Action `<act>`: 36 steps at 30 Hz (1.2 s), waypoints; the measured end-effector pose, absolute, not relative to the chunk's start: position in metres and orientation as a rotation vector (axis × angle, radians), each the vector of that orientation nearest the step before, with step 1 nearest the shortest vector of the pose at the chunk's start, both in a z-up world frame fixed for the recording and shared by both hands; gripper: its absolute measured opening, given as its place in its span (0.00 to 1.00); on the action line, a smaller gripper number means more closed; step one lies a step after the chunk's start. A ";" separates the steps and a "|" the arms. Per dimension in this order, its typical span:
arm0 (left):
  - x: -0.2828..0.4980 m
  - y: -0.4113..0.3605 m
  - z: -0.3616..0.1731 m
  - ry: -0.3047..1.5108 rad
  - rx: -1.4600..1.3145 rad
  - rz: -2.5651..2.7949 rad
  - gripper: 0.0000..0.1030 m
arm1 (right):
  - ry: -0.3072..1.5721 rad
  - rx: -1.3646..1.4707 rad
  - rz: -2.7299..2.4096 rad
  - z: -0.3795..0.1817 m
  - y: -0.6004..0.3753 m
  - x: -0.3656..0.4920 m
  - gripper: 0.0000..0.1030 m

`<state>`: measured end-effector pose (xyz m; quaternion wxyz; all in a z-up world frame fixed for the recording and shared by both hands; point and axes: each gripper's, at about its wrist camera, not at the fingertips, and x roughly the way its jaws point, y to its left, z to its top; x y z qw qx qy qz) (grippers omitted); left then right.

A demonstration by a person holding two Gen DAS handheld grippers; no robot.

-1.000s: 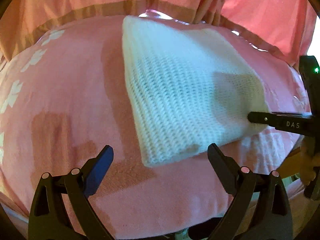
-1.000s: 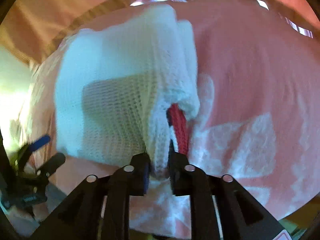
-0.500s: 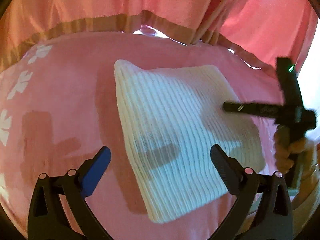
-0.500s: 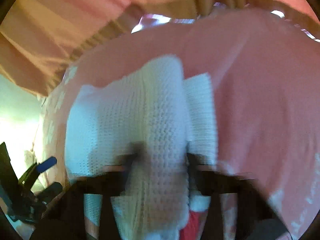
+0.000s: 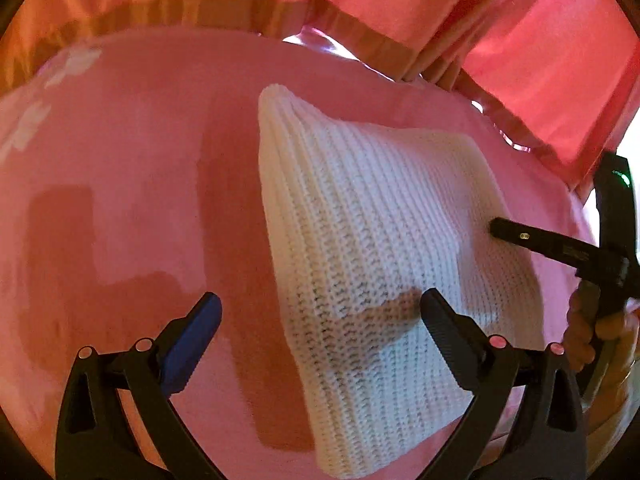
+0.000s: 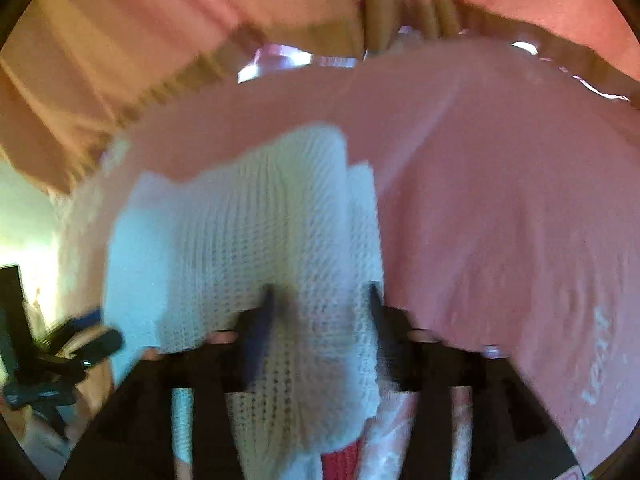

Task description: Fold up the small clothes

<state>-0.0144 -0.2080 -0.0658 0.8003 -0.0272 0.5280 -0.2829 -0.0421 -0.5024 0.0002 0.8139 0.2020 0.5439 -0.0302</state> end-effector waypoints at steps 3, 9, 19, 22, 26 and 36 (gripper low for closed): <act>-0.005 -0.211 -0.074 1.184 -0.132 -0.634 0.95 | 1.215 0.477 -0.057 -0.015 -0.509 -0.039 0.63; 0.013 -0.219 -0.104 1.295 -0.245 -0.699 0.95 | 1.263 0.616 -0.003 -0.046 -0.506 -0.036 0.61; 0.006 -0.213 -0.026 1.058 -0.023 -0.743 0.46 | 1.000 0.559 0.070 0.047 -0.468 -0.049 0.17; 0.015 -0.210 -0.045 1.080 0.029 -0.662 0.60 | 1.157 0.468 -0.018 0.012 -0.457 -0.033 0.23; 0.014 -0.200 -0.062 1.064 0.087 -0.519 0.73 | 1.181 0.495 -0.063 0.015 -0.457 -0.035 0.26; 0.002 -0.196 -0.053 1.003 0.197 -0.446 0.85 | 1.319 0.246 -0.032 -0.007 -0.415 -0.061 0.00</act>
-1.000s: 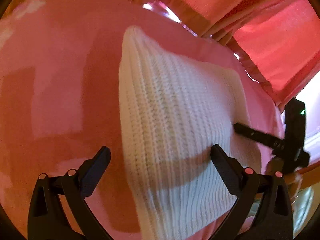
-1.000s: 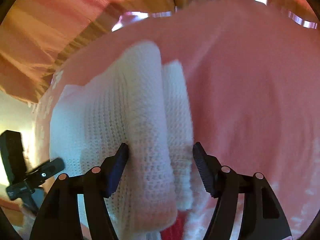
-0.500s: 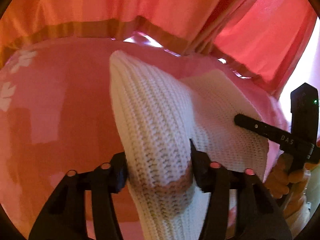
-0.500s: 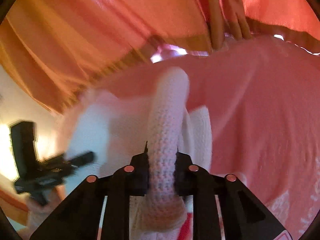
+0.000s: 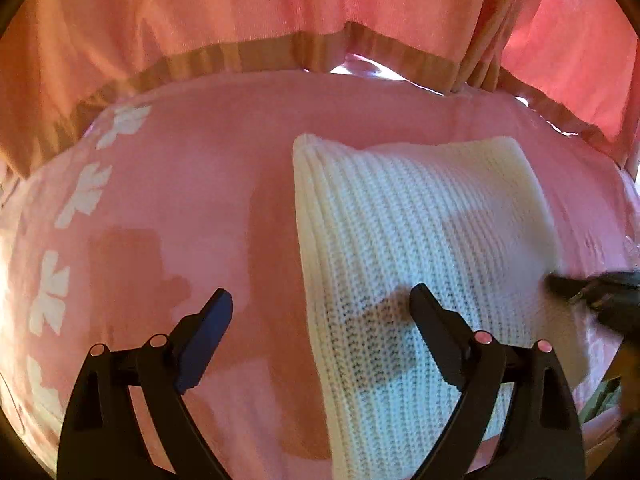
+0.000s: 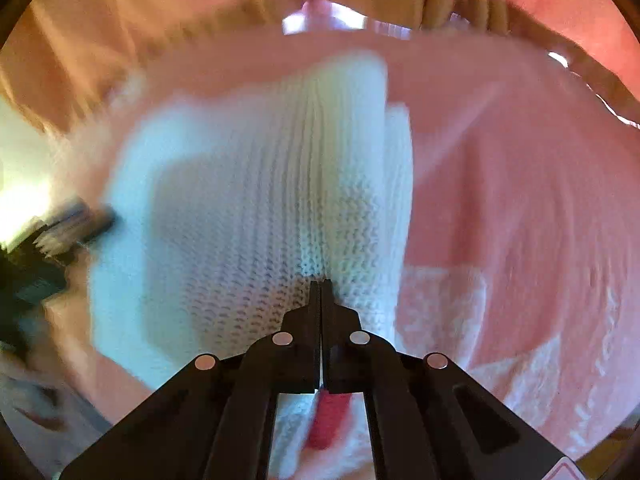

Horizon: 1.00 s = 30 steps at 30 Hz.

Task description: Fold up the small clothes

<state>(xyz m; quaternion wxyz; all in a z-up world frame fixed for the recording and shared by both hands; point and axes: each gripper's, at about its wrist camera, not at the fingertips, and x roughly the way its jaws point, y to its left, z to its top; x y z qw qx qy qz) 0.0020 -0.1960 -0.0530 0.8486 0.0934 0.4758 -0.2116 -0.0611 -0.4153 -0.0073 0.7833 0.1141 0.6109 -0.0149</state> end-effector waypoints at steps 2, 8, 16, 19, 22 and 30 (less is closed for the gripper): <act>-0.004 -0.192 -0.052 1.006 0.202 -0.447 0.85 | 1.291 0.252 -0.036 0.004 -0.416 -0.064 0.00; -0.015 -0.197 -0.052 1.008 0.222 -0.463 0.85 | 1.125 0.316 -0.071 0.040 -0.427 -0.067 0.01; -0.017 -0.203 -0.059 1.021 0.234 -0.463 0.85 | 1.102 0.311 -0.172 0.032 -0.439 -0.023 0.48; -0.016 -0.203 -0.060 1.024 0.235 -0.463 0.87 | 1.126 0.301 -0.169 0.018 -0.437 -0.004 0.48; -0.016 -0.205 -0.062 1.025 0.239 -0.464 0.88 | 1.116 0.324 -0.165 0.011 -0.439 0.010 0.54; -0.017 -0.208 -0.066 1.025 0.256 -0.470 0.88 | 1.136 0.397 -0.115 -0.002 -0.445 0.034 0.14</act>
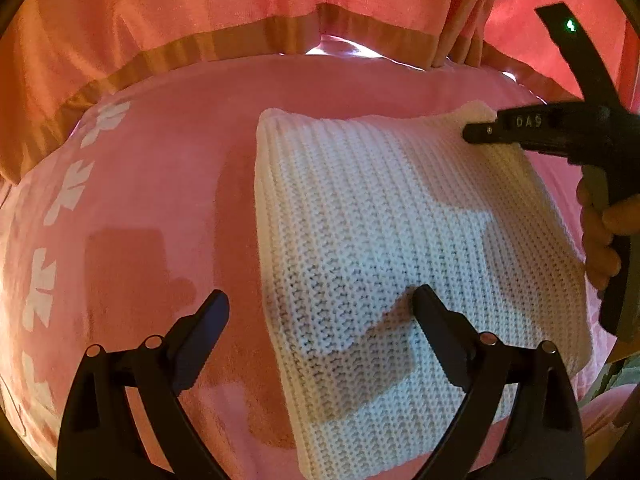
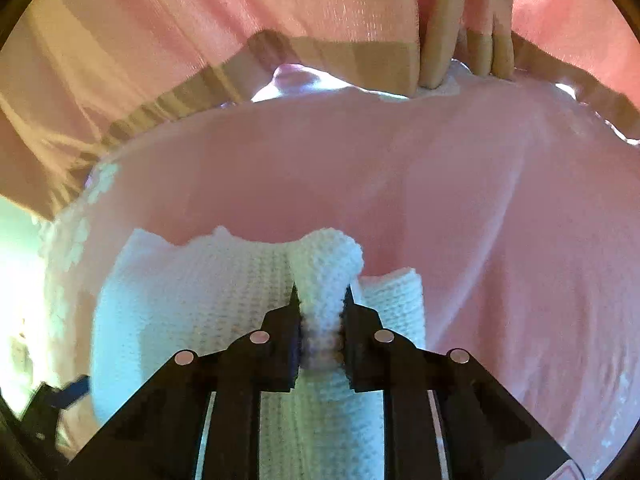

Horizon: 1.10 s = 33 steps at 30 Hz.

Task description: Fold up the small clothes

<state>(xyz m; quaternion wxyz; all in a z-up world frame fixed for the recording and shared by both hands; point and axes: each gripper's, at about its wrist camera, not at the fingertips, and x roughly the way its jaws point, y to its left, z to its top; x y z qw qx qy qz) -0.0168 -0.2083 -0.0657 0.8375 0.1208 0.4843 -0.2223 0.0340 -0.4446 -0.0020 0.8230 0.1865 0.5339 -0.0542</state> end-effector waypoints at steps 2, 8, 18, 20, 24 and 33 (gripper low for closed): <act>-0.017 -0.209 -0.066 1.021 0.263 -0.472 0.89 | 1.086 0.410 -0.115 0.018 -0.445 0.030 0.13; -0.016 -0.211 -0.069 1.034 0.254 -0.479 0.91 | 1.096 0.407 -0.141 0.030 -0.455 0.019 0.17; -0.005 -0.191 -0.061 1.086 0.074 -0.546 0.91 | 1.124 0.337 -0.106 0.044 -0.464 -0.052 0.60; 0.001 -0.185 -0.061 1.098 0.002 -0.569 0.91 | 1.159 0.350 -0.087 0.034 -0.463 -0.059 0.61; 0.016 -0.186 -0.079 1.156 -0.101 -0.590 0.92 | 1.267 0.480 -0.048 -0.013 -0.470 -0.059 0.61; 0.028 -0.197 -0.099 1.197 -0.213 -0.702 0.62 | 1.256 0.728 0.057 -0.037 -0.473 -0.055 0.32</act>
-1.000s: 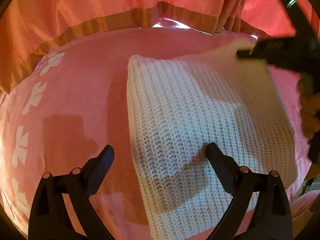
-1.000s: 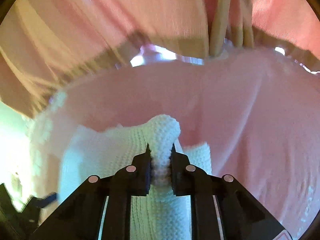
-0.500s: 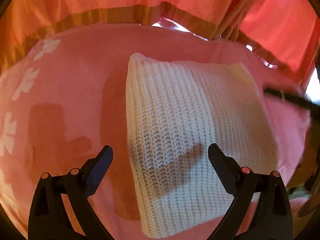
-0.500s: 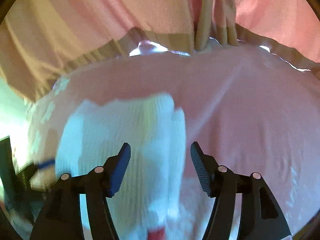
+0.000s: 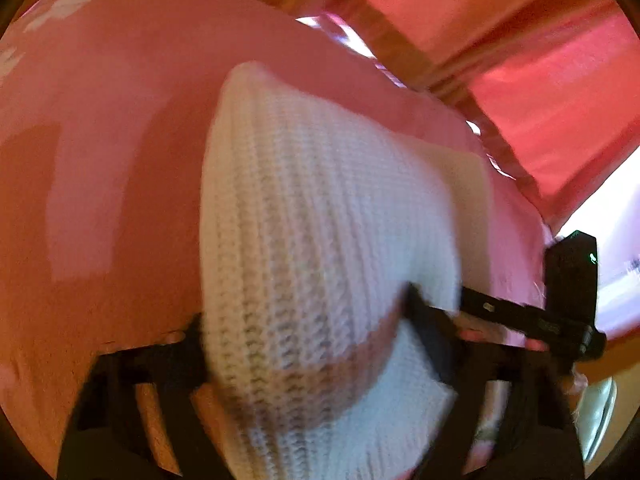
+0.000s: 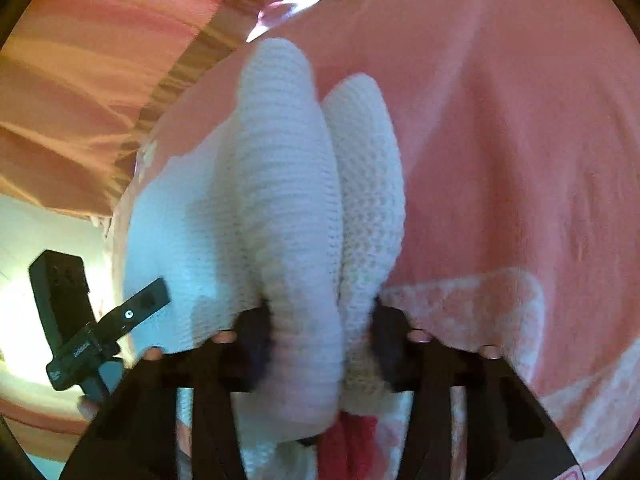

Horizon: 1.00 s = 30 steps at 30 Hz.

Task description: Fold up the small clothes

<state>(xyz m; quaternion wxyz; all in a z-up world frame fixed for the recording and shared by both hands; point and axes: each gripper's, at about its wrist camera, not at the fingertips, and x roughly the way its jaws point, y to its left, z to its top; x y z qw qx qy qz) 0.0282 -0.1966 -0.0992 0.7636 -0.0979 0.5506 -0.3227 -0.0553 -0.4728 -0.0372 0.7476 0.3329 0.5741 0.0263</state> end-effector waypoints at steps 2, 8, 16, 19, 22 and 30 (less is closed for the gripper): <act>0.028 -0.196 -0.085 1.180 -0.190 -0.713 0.47 | 1.199 0.645 0.036 -0.009 -0.463 -0.055 0.28; 0.023 -0.172 0.000 1.047 -0.229 -0.805 0.43 | 0.902 0.514 0.062 0.113 -0.433 -0.051 0.19; 0.041 -0.092 0.086 0.818 -0.160 -0.694 0.54 | 0.819 0.496 0.173 0.150 -0.376 0.013 0.21; 0.067 -0.067 0.042 0.859 -0.089 -0.524 0.87 | 0.952 0.485 0.163 0.088 -0.354 0.053 0.27; 0.091 -0.039 -0.030 0.977 0.078 -0.207 0.81 | 1.059 0.418 0.022 0.038 -0.344 0.071 0.15; 0.068 -0.012 -0.025 0.961 -0.015 -0.307 0.81 | 1.031 0.205 0.219 0.066 -0.259 0.065 0.02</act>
